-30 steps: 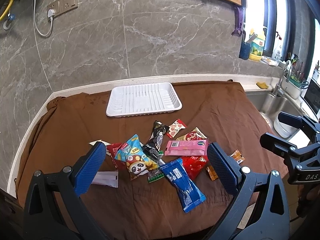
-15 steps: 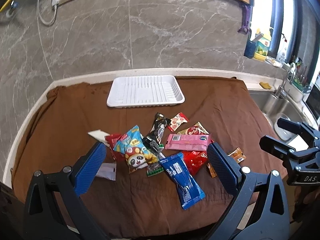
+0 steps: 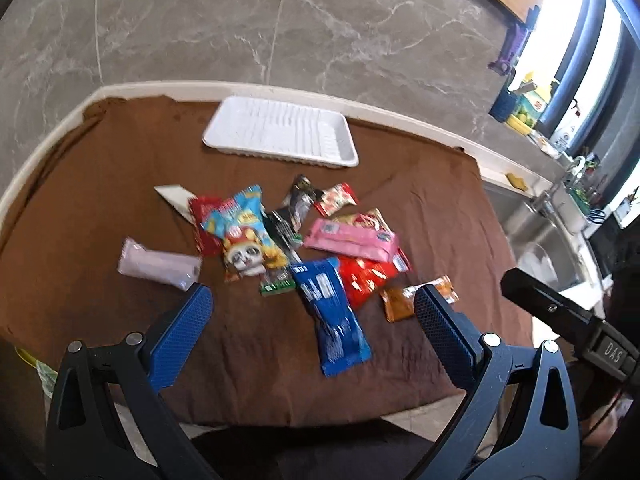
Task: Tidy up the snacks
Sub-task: 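Lower the left tool onto the panda chip bag while the right tool reaches the pink wafer bar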
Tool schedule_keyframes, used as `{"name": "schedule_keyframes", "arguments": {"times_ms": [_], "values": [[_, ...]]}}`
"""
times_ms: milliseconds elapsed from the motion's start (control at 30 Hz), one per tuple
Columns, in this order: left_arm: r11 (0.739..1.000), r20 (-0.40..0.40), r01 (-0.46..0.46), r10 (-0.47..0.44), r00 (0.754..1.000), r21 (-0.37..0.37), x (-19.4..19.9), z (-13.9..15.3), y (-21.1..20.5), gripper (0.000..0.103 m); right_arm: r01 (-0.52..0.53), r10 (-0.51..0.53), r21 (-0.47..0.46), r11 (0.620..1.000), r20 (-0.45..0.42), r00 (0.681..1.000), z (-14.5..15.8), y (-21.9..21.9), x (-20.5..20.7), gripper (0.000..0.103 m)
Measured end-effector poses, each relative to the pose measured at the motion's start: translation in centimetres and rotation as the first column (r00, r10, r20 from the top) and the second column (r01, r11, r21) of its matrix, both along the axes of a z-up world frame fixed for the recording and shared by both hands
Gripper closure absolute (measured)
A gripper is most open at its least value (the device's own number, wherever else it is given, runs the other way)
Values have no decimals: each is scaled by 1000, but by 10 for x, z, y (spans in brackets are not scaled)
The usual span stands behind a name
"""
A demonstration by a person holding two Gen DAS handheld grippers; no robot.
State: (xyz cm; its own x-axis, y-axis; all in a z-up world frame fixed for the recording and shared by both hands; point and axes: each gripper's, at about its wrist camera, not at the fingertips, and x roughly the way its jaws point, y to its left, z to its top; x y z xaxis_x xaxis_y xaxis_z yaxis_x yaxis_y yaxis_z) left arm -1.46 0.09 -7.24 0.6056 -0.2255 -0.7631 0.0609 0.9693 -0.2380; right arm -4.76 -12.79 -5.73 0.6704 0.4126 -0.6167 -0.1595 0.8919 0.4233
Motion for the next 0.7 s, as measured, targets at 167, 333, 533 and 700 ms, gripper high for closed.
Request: {"name": "schedule_keyframes", "arguments": {"times_ms": [167, 333, 533, 700], "values": [[994, -22, 6, -9, 1000, -108, -6, -4, 9, 2, -117, 118, 44, 992, -30, 993, -6, 10, -1, 0], [987, -63, -43, 34, 997, -158, -2, -13, 19, 2, -146, 164, 128, 981, -145, 976, -30, 4, 11, 0], [960, -119, -133, 106, 987, -248, 11, -41, 42, 9, -129, 158, 156, 979, -188, 969, -46, -8, 23, 1], [972, -111, -122, 101, 989, -201, 35, -55, 43, 12, -164, 169, 42, 986, -185, 968, -53, 7, 42, 2]]}}
